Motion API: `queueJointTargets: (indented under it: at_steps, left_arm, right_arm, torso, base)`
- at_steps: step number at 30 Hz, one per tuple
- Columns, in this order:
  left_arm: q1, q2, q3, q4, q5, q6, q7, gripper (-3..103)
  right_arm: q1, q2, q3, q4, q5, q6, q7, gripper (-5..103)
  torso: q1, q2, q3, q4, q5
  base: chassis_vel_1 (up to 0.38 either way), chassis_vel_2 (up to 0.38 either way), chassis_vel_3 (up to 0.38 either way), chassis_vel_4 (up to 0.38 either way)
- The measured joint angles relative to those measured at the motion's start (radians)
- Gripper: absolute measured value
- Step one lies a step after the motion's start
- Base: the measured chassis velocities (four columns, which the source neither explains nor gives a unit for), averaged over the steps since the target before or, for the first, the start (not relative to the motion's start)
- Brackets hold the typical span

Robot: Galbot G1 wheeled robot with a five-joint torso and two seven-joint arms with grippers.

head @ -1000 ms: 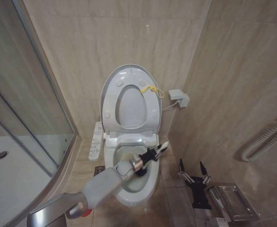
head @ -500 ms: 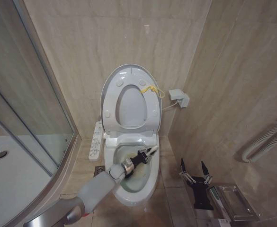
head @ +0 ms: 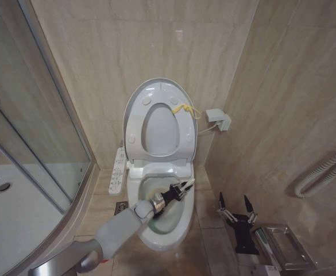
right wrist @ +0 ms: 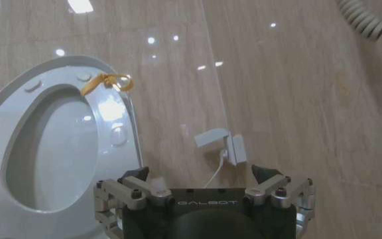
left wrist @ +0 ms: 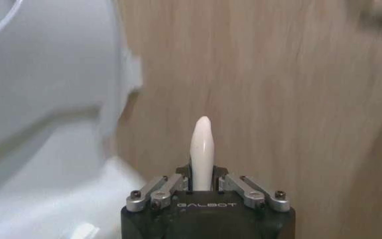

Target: Open the toilet lid, clean the toilet bowl with a toilet brush, close the toilet lid, and flush.

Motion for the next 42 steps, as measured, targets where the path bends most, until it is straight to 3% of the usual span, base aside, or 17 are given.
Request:
queueJointTargets:
  at_steps: [3, 5, 7, 11, 13, 15, 18, 21, 26, 27, 29, 31, 33, 36, 38, 39, 42]
  left_arm:
    - [-0.008, -0.013, 0.013, -0.062, -0.040, 0.009, 0.001, 19]
    - [-0.008, -0.008, 0.015, -0.009, -0.018, 0.003, 0.009, 19]
    - [-0.009, -0.001, 0.015, 0.076, 0.014, -0.015, 0.018, 19]
    - [0.001, -0.017, 0.013, 0.030, -0.006, -0.018, 0.011, 19]
    - [0.003, -0.047, 0.018, -0.056, -0.034, -0.016, -0.003, 19]
    - [0.003, -0.058, 0.023, -0.075, -0.036, -0.016, -0.007, 19]
    - [0.003, -0.063, 0.039, -0.003, 0.016, -0.019, -0.010, 19]
    - [0.000, -0.044, 0.031, 0.102, 0.073, -0.026, -0.018, 19]
    - [-0.015, -0.036, 0.011, 0.031, 0.042, -0.015, -0.035, 19]
    - [-0.026, -0.039, 0.011, -0.006, 0.025, -0.011, -0.035, 19]
    - [-0.045, -0.034, 0.021, 0.014, 0.020, -0.012, -0.024, 19]
    - [-0.050, -0.025, 0.030, 0.051, 0.024, -0.016, -0.017, 19]
    - [-0.058, -0.007, 0.044, 0.115, 0.027, -0.022, -0.007, 19]
    - [-0.060, -0.002, 0.030, 0.070, 0.002, -0.021, -0.001, 19]
    - [-0.060, -0.009, 0.015, 0.018, -0.019, -0.017, 0.000, 19]
    - [-0.060, -0.019, 0.003, -0.028, -0.034, -0.015, 0.002, 19]
    - [-0.053, -0.012, 0.008, -0.006, -0.025, -0.020, 0.015, 19]
  right_arm:
    - [0.001, 0.001, 0.002, 0.000, 0.002, 0.000, 0.000, 100]
    - [0.002, 0.000, 0.001, 0.001, 0.003, 0.000, 0.000, 100]
    - [-0.001, -0.004, 0.000, 0.005, 0.007, 0.000, 0.000, 100]
    - [-0.005, -0.009, 0.003, 0.006, 0.015, 0.002, 0.000, 100]
    - [-0.006, -0.008, 0.008, 0.007, 0.016, 0.003, 0.000, 100]
    - [-0.006, -0.006, 0.008, 0.006, 0.016, 0.003, 0.000, 100]
    - [-0.006, -0.001, 0.007, 0.007, 0.015, 0.003, 0.000, 100]
    - [-0.007, 0.000, 0.004, 0.008, 0.013, 0.003, -0.001, 100]
    - [-0.010, 0.000, 0.005, 0.008, 0.010, 0.003, -0.002, 100]
    - [-0.011, 0.002, 0.006, 0.010, 0.008, 0.003, -0.002, 100]
    - [-0.011, 0.004, 0.006, 0.014, 0.006, 0.003, -0.002, 100]
    - [-0.011, 0.004, 0.006, 0.015, 0.006, 0.003, -0.002, 100]
    - [-0.017, 0.001, 0.006, 0.020, 0.007, 0.003, -0.001, 100]
    - [-0.018, 0.000, 0.009, 0.021, 0.007, 0.003, -0.001, 100]
    - [-0.018, 0.001, 0.012, 0.021, 0.008, 0.003, -0.001, 100]
    - [-0.018, 0.004, 0.014, 0.022, 0.008, 0.003, -0.001, 100]
    - [-0.020, 0.005, 0.013, 0.022, 0.008, 0.003, -0.001, 100]
  torso:
    - [0.000, 0.000, -0.001, -0.0031, -0.0011]
    - [0.000, 0.000, 0.000, -0.0027, -0.0003]
    - [0.000, 0.000, 0.000, -0.0006, -0.0003]
    - [0.000, 0.000, 0.000, 0.0004, 0.0000]
    - [0.000, 0.000, 0.000, -0.0023, -0.0015]
    - [0.000, 0.000, -0.001, -0.0029, -0.0016]
    - [0.000, 0.000, 0.000, -0.0032, -0.0010]
    - [0.000, 0.000, 0.000, -0.0002, 0.0001]
    - [0.000, 0.000, 0.000, -0.0005, -0.0004]
    - [0.000, 0.000, 0.000, -0.0023, -0.0015]
    - [0.000, 0.000, -0.001, -0.0031, -0.0009]
    - [0.000, 0.000, 0.000, -0.0025, -0.0006]
    - [0.000, 0.000, 0.000, -0.0004, -0.0003]
    - [0.000, 0.000, 0.000, 0.0003, -0.0003]
    - [0.000, 0.000, 0.000, -0.0006, -0.0006]
    - [0.000, 0.000, -0.001, -0.0026, -0.0014]
    - [0.000, 0.000, -0.001, -0.0032, -0.0009]
  base:
    - [0.010, -0.018, -0.001, 0.004]
    - [-0.026, -0.052, -0.020, -0.015]
    - [0.000, 0.000, 0.000, 0.000]
    - [0.030, 0.023, 0.005, 0.006]
    - [0.000, 0.000, 0.000, 0.000]
    - [0.000, 0.000, 0.000, 0.000]
    - [-0.031, -0.060, -0.021, -0.011]
    - [-0.012, -0.021, -0.006, 0.004]
    - [0.049, 0.068, 0.023, -0.009]
    - [0.000, 0.000, 0.000, 0.000]
    - [0.000, 0.000, 0.000, 0.000]
    - [-0.031, -0.055, -0.028, -0.020]
    - [-0.015, -0.027, -0.002, 0.019]
    - [0.000, 0.000, 0.000, 0.000]
    - [0.000, 0.000, 0.000, 0.000]
    - [0.000, 0.000, 0.000, 0.000]
    - [-0.032, -0.033, -0.029, -0.008]
